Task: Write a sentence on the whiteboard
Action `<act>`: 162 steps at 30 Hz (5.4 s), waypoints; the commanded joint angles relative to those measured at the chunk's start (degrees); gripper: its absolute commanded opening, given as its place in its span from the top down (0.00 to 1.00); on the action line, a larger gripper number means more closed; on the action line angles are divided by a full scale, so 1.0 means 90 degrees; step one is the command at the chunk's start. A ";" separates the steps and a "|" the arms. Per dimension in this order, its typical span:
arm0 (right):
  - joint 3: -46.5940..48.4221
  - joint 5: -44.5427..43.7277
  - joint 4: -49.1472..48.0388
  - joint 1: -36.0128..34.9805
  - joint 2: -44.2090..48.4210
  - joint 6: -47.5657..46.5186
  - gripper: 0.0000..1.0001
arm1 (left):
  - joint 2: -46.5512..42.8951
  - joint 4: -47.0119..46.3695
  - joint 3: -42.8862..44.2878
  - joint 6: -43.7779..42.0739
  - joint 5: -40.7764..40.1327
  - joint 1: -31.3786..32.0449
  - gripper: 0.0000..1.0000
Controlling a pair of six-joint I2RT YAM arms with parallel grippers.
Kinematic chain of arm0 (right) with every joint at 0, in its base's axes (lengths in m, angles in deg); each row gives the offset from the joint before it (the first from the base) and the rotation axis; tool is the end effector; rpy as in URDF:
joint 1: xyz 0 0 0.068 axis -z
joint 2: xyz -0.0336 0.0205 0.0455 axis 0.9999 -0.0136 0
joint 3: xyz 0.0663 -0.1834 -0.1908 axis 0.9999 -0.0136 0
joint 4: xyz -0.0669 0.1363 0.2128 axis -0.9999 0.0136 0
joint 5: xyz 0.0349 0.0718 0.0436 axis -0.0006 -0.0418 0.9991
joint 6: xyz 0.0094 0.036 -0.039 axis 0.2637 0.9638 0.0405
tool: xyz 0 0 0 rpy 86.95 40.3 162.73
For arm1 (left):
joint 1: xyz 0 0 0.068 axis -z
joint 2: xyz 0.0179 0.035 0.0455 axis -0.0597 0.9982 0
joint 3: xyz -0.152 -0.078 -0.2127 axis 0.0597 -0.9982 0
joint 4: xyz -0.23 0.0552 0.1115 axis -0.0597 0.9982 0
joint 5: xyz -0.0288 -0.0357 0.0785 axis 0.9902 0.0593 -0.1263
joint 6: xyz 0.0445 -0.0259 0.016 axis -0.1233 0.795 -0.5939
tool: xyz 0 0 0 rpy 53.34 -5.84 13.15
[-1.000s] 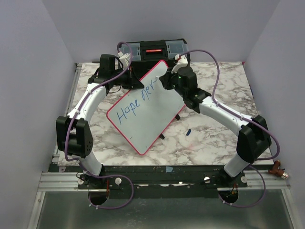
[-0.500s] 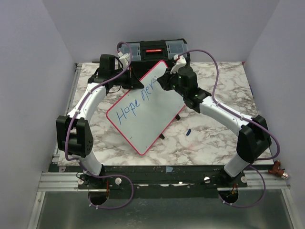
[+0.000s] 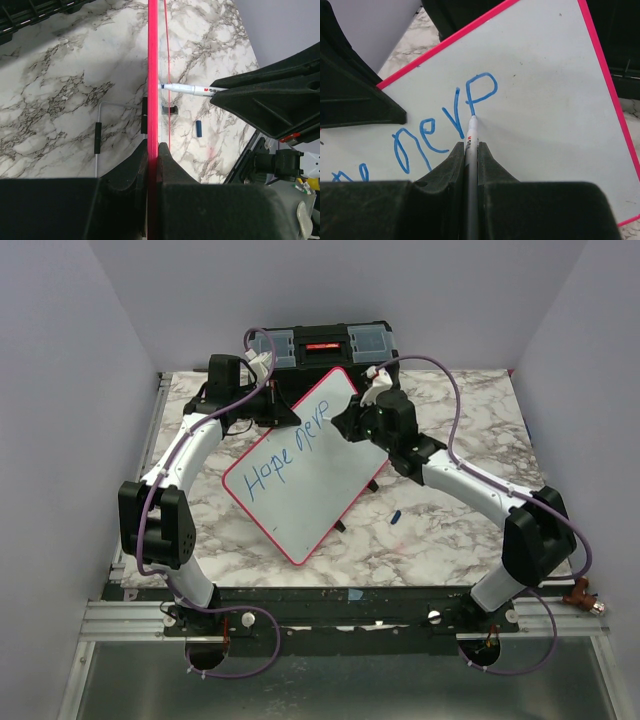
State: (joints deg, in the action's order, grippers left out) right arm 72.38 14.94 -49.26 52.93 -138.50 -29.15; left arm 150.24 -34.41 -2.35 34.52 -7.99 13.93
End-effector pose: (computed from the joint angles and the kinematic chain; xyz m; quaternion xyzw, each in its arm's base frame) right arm 0.3109 0.2285 0.3124 -0.1149 0.7821 0.2911 0.5389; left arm 0.3720 -0.0947 0.3236 0.1207 0.8304 -0.4360 0.3251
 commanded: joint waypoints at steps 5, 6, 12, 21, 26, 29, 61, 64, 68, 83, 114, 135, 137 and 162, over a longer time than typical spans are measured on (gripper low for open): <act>-0.0373 -0.0285 0.0415 -0.0006 0.0111 0.0033 0.99 | 0.0016 -0.0143 0.0123 -0.0598 0.0164 0.0135 1.00; -0.0356 -0.0360 0.0440 -0.0018 0.0111 0.0017 0.99 | 0.0012 -0.0146 0.0121 -0.0598 0.0168 0.0140 1.00; 0.0011 -0.0986 0.0627 -0.0016 -0.0037 -0.0072 0.99 | 0.0020 -0.0146 0.0112 -0.0598 0.0198 0.0140 1.00; 0.0877 -0.1611 0.0696 -0.0010 -0.0303 -0.0134 0.99 | 0.0041 -0.0136 0.0121 -0.0586 0.0212 0.0141 1.00; 0.0789 -0.1678 0.0393 -0.0005 -0.0009 -0.0139 0.99 | 0.0023 -0.0134 0.0113 -0.0592 0.0211 0.0142 1.00; 0.0640 -0.1654 0.0230 -0.0010 0.0167 -0.0132 0.99 | 0.0022 -0.0135 0.0112 -0.0594 0.0228 0.0142 1.00; 0.0616 -0.1286 0.0295 0.0005 -0.0361 -0.0092 0.99 | -0.0009 -0.0068 0.0113 -0.0627 0.0325 0.0142 1.00; 0.0439 -0.1258 0.0376 0.0000 -0.0322 -0.0085 0.99 | -0.0003 -0.0073 0.0111 -0.0610 0.0325 0.0142 1.00; 0.0172 -0.1288 0.0444 -0.0001 -0.0194 0.0004 0.99 | -0.0003 -0.0079 0.0109 -0.0603 0.0334 0.0142 1.00; 0.0116 -0.1058 0.0569 -0.0001 -0.0043 0.0128 0.99 | -0.0013 -0.0088 0.0090 -0.0598 0.0344 0.0143 1.00; 0.1597 -0.1707 0.0863 0.0000 -0.0895 -0.0193 0.99 | -0.0014 -0.0088 0.0092 -0.0608 0.0363 0.0142 1.00; 0.0542 -0.1808 0.1177 -0.0001 0.1146 -0.0270 0.99 | 0.0016 -0.0027 0.0131 -0.0594 0.0091 0.0135 1.00; 0.0263 -0.1619 0.1214 -0.0001 0.1342 -0.0142 0.99 | 0.0011 -0.0062 0.0112 -0.0570 0.0034 0.0132 1.00; -0.1622 0.0687 0.1410 -0.0020 0.2560 0.0463 0.99 | -0.0047 -0.0507 -0.0097 -0.0019 -0.0405 -0.0019 1.00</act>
State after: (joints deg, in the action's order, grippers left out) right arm 58.48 17.01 -36.96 53.06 -116.79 -27.54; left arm 150.24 -34.91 -2.40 35.28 -7.82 13.99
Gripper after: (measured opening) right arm 0.129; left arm 0.067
